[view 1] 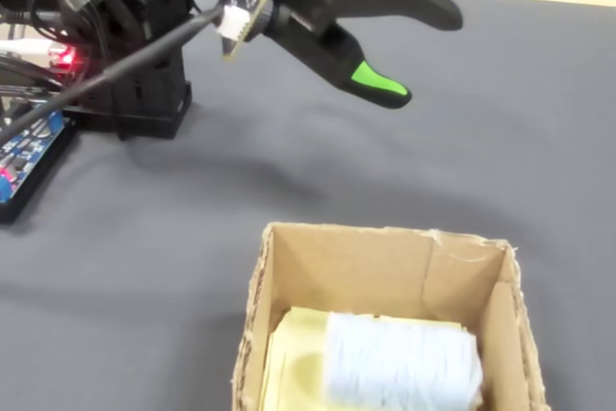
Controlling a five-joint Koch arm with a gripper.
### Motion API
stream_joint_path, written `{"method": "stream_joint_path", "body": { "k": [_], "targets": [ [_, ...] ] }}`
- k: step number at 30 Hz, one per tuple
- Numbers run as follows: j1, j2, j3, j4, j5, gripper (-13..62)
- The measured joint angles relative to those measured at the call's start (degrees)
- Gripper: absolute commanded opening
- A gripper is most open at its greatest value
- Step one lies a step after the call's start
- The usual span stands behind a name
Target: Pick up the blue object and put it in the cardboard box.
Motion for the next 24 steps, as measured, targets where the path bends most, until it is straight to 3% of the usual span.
{"method": "stream_joint_path", "body": {
  "k": [12,24],
  "targets": [
    [-4.8,0.0,15.2,-2.5,0.4,33.7],
    [-7.5,0.0,17.9,-3.5,1.1,33.9]
  ]
}}
